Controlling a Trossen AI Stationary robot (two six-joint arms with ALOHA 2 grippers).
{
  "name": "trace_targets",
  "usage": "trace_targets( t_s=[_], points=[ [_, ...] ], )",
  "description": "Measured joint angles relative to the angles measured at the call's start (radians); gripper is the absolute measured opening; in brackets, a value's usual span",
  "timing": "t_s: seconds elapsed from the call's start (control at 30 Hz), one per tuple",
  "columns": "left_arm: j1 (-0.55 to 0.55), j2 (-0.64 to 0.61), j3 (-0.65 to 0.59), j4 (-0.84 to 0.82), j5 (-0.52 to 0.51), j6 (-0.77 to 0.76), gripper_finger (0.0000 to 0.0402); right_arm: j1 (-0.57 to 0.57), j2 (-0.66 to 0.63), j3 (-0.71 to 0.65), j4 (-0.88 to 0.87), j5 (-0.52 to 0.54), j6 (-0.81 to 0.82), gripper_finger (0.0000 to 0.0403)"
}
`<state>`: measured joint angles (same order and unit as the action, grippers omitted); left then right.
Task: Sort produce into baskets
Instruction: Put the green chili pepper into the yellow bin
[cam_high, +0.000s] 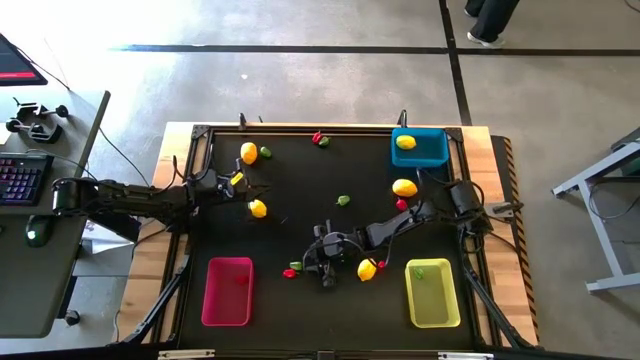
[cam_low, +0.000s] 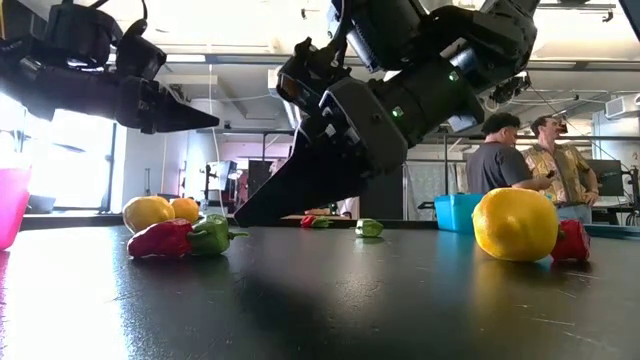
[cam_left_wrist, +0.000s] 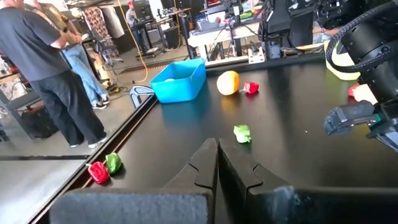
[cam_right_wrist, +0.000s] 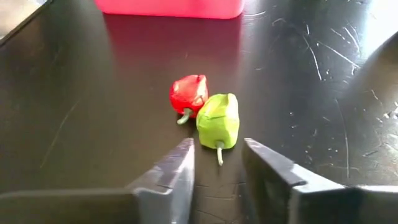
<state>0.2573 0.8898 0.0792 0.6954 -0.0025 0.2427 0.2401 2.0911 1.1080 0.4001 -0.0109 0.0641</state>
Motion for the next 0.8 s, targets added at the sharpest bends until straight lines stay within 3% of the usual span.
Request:
trace_targets(
  t_s=[0.13, 0.23, 0.43, 0.57, 0.8],
  points=[
    [0.000, 0.000, 0.000, -0.009, 0.000, -0.004, 0.0000, 0.000, 0.000, 0.000, -0.005, 0.000, 0.006, 0.0084],
    [0.000, 0.000, 0.000, -0.009, 0.000, -0.004, 0.0000, 0.000, 0.000, 0.000, -0.006, 0.009, 0.007, 0.0086],
    [0.000, 0.000, 0.000, -0.010, -0.001, -0.004, 0.0000, 0.000, 0.000, 0.000, -0.001, 0.060, 0.025, 0.0163],
    [0.000, 0.000, 0.000, -0.012, -0.001, 0.004, 0.0000, 0.000, 0.000, 0.000, 0.026, 0.061, -0.044, 0.0215],
    [0.000, 0.000, 0.000, -0.023, -0.001, 0.004, 0.0000, 0.000, 0.068, 0.035, 0.070, 0.014, -0.113, 0.0230]
  ],
)
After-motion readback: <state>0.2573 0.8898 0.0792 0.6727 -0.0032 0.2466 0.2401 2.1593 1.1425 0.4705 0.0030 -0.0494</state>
